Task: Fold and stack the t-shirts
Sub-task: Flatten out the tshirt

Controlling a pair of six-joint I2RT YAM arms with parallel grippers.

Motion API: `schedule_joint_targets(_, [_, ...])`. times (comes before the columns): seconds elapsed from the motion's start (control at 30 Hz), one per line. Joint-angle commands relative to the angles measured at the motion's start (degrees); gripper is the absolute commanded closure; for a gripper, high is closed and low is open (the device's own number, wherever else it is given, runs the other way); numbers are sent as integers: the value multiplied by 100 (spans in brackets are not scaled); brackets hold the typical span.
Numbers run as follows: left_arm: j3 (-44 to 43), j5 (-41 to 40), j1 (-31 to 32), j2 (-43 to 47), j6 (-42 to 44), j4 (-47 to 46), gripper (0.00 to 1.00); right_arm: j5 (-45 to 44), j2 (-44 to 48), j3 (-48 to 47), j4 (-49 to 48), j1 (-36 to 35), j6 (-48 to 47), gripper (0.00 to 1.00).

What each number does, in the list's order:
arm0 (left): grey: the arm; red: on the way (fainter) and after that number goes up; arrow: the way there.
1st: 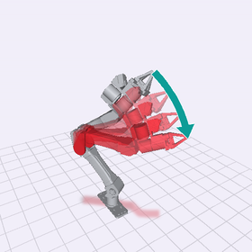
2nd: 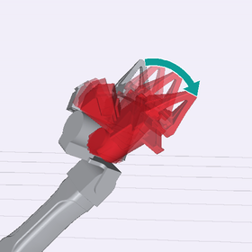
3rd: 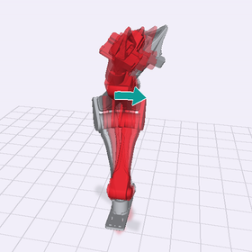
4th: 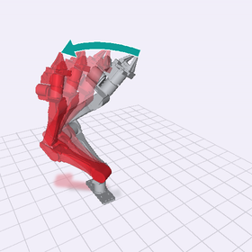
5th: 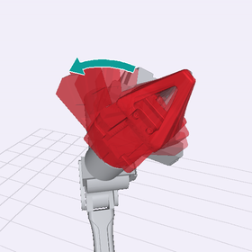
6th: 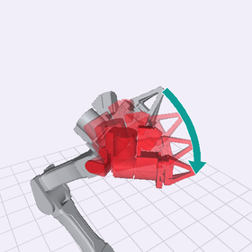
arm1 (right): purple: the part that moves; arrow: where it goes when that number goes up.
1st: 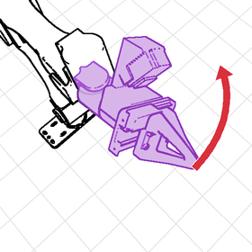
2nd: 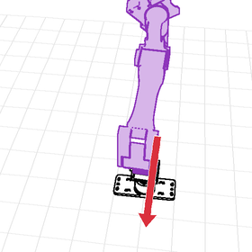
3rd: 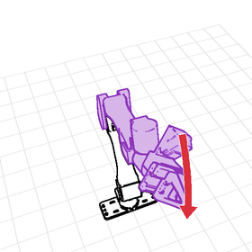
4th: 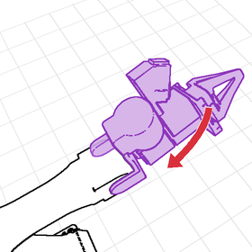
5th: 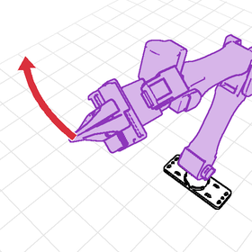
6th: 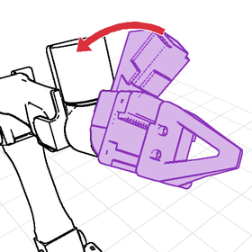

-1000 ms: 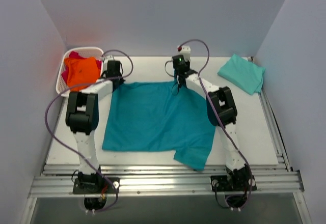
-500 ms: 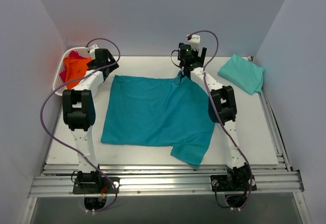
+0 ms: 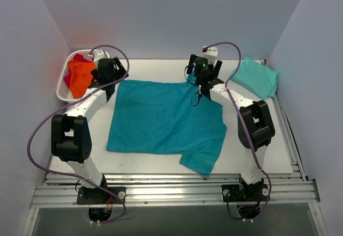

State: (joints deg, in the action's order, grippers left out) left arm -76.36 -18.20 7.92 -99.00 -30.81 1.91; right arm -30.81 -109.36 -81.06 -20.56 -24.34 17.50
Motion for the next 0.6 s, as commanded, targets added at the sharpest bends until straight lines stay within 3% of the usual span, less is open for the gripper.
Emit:
schedule_joint_targets(0.0, [138,299,7,-304,13,-235,4,882,-793,-593,33,78,193,9])
schedule_joint_targets(0.07, [374,326,16,-330,40,-375,4,1269,-1243,-1416,383,78,228,23])
schedule_joint_targets(0.23, [630,308,-63,-418,136,-595,4,1411,-2694,-3230,1281,87,272,40])
schedule_joint_targets(0.37, [719,290,-124,-523,154,-683,4,1402,-3293,-4180,1791,87,324,41])
schedule_joint_targets(0.57, [719,334,-186,-681,163,-745,4,1420,-3346,-4120,1695,105,482,44])
